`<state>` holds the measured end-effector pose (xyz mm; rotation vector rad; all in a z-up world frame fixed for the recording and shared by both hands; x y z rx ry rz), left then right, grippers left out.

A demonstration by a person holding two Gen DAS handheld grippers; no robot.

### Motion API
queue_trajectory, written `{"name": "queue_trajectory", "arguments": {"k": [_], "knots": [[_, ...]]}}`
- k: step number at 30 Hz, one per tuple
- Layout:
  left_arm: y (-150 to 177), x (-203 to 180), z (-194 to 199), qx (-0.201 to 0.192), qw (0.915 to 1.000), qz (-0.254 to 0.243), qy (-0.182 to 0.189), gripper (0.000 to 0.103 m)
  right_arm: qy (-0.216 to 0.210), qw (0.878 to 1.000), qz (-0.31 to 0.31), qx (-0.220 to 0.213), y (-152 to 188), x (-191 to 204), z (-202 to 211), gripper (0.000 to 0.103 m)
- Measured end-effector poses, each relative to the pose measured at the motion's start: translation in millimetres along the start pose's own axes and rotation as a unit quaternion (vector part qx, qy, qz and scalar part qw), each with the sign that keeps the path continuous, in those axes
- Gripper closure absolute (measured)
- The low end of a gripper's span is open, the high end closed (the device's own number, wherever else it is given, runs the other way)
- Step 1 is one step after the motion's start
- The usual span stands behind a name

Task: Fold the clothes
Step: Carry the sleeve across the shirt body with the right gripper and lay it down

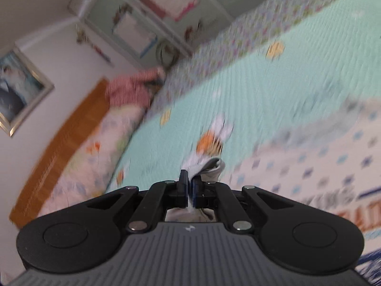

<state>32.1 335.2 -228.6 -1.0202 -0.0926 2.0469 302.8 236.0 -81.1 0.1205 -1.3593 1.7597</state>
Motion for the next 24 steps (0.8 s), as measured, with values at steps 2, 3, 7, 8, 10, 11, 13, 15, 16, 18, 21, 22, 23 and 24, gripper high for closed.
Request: {"name": "queue_trajectory", "arguments": {"k": [2,3,7,8,10,11,13,15,16,18,21,22,23,24], "knots": [[0,-1,-1,-0.001,1.0,-0.004,-0.004,0.058,0.014,1.0,0.002,-0.008,-8,-13,13,0.099],[1,-1,-1,-0.002,1.0,-0.007,-0.006,0.057,0.029,1.0,0.007,0.003,-5,-21,14,0.099],[2,-5,-3,-0.003,0.9996,-0.021,-0.016,0.055,0.049,0.998,-0.003,0.047,23,-45,10,0.099],[2,-6,-3,-0.004,0.9995,-0.025,-0.018,0.055,0.046,0.998,-0.008,0.052,30,-46,7,0.099],[3,-7,-4,-0.004,0.9992,-0.032,-0.022,0.055,0.041,0.997,-0.02,0.062,43,-48,1,0.099],[3,-7,-4,-0.005,0.9991,-0.035,-0.023,0.055,0.038,0.997,-0.025,0.067,48,-49,-2,0.099],[4,-8,-5,-0.005,0.9989,-0.04,-0.024,0.053,0.032,0.996,-0.03,0.072,51,-47,-6,0.099],[4,-8,-5,-0.005,0.9989,-0.041,-0.022,0.051,0.025,0.996,-0.031,0.077,49,-44,-11,0.099],[4,-8,-5,-0.005,0.999,-0.04,-0.019,0.05,0.021,0.996,-0.027,0.079,44,-41,-15,0.099],[4,-8,-5,-0.004,0.9992,-0.037,-0.015,0.049,0.011,0.997,-0.014,0.076,29,-32,-17,0.099],[3,-7,-5,0.001,0.9995,-0.029,-0.014,0.049,-0.021,0.998,0.025,0.048,-14,-8,-10,0.099],[3,-8,-6,0.001,0.9995,-0.028,-0.014,0.049,-0.03,0.998,0.042,0.038,-27,-1,-5,0.099],[3,-8,-6,0.001,0.9995,-0.027,-0.015,0.049,-0.037,0.997,0.069,0.027,-40,3,6,0.099],[3,-8,-6,0.0,0.9994,-0.029,-0.017,0.049,-0.043,0.994,0.095,0.015,-52,8,17,0.099]]}}
Point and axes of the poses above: each gripper's, at about its wrist camera, not at the fingertips, and z roughly against the way its jaws point, x to its left, y to its underside, the point moved 9 cm from there along -z, roughly the way its jaws point, and after that the axes turned 13 degrees about z, right-handed, at the moved point
